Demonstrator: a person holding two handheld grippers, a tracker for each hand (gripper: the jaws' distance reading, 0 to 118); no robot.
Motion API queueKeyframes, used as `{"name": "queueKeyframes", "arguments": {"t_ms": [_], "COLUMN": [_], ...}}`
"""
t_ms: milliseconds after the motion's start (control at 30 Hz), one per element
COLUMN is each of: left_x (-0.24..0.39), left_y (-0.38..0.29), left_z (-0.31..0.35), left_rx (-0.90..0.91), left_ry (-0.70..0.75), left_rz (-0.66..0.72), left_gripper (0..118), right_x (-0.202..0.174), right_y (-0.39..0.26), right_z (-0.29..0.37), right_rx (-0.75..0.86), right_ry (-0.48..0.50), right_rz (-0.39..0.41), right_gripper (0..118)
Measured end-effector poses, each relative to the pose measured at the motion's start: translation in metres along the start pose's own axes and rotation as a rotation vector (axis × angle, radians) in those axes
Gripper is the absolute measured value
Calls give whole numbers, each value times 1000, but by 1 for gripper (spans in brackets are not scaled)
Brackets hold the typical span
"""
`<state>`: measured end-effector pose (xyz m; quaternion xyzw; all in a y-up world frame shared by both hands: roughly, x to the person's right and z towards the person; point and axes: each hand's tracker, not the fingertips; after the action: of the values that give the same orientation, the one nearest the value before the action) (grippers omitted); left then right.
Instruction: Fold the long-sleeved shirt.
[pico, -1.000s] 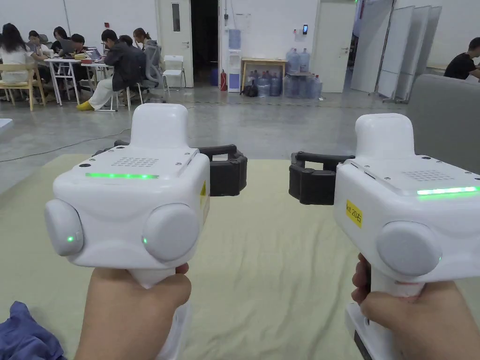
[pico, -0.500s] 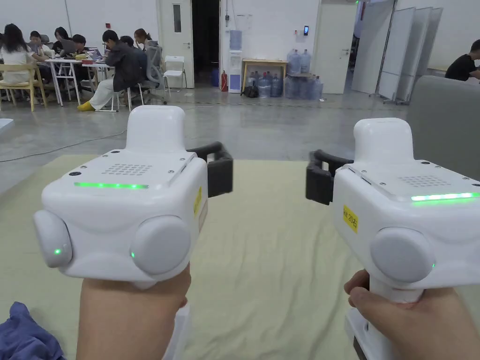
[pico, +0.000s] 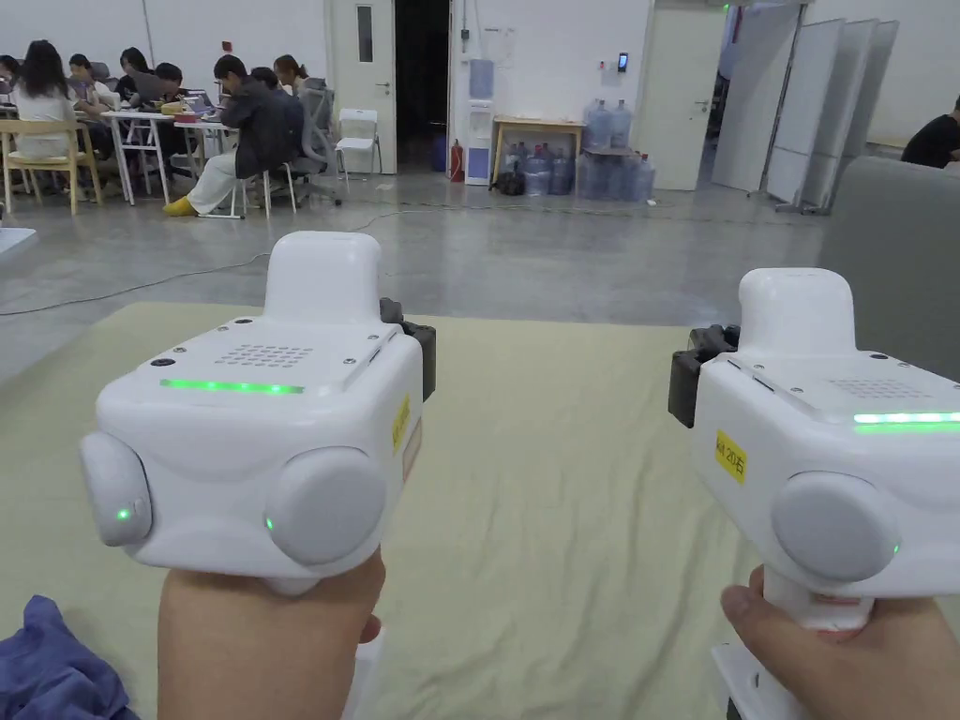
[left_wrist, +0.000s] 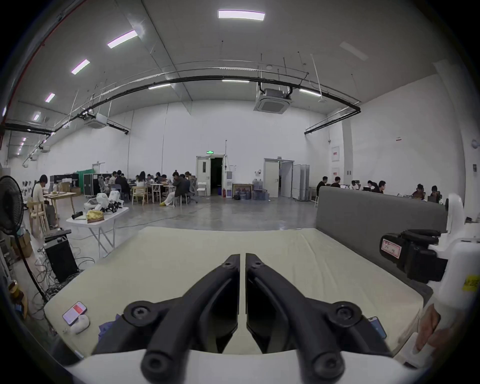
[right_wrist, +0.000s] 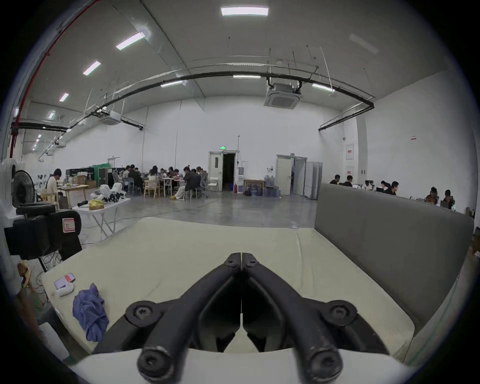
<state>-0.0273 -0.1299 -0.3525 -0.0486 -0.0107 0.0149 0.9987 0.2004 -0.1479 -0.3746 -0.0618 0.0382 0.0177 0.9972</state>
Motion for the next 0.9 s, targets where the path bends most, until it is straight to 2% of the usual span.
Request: {"name": "queueKeyframes", "arguments": {"t_ms": [133, 167, 233, 333, 433, 533, 567, 667, 800, 833, 867, 900], "left_x": [-29, -45, -79, -154, -208, -232, -236, -244, -263, -269, -276, -282], "left_y": [6, 8, 11, 11, 10, 3, -1, -16, -57, -73, -89, -106], "left_z": [11, 17, 31, 68, 110, 131, 132, 121, 81, 67, 49, 33], "left_rx": [-16, -29, -52, -77, -89, -107, -116, -146, -198, -223, -291, -372], "left_ry": [59, 81, 164, 369, 515, 579, 579, 569, 474, 451, 427, 429], "left_rz": [4, 18, 17, 10, 67, 61, 46, 43, 120, 131, 159, 173], "left_gripper": [0, 0, 0, 0, 0, 0, 0, 0, 2, 38, 85, 117], "right_x": [-34, -51, -93, -172, -246, -291, -301, -306, -286, -277, -268, -261], "right_y": [-1, -1, 1, 1, -2, -2, -3, -4, -12, -15, -19, -22], "right_z": [-8, -10, -11, -2, 18, 31, 34, 31, 19, 15, 8, 4], "right_rx": [16, 18, 20, 44, 65, 41, 30, 21, -11, -32, -51, -66], "right_ry": [-6, 39, 182, 419, 654, 817, 843, 835, 826, 830, 828, 820], "right_rz": [32, 54, 74, 103, 124, 73, 63, 77, 106, 103, 102, 104], "right_gripper": [0, 0, 0, 0, 0, 0, 0, 0, 0, 0, 0, 0]}}
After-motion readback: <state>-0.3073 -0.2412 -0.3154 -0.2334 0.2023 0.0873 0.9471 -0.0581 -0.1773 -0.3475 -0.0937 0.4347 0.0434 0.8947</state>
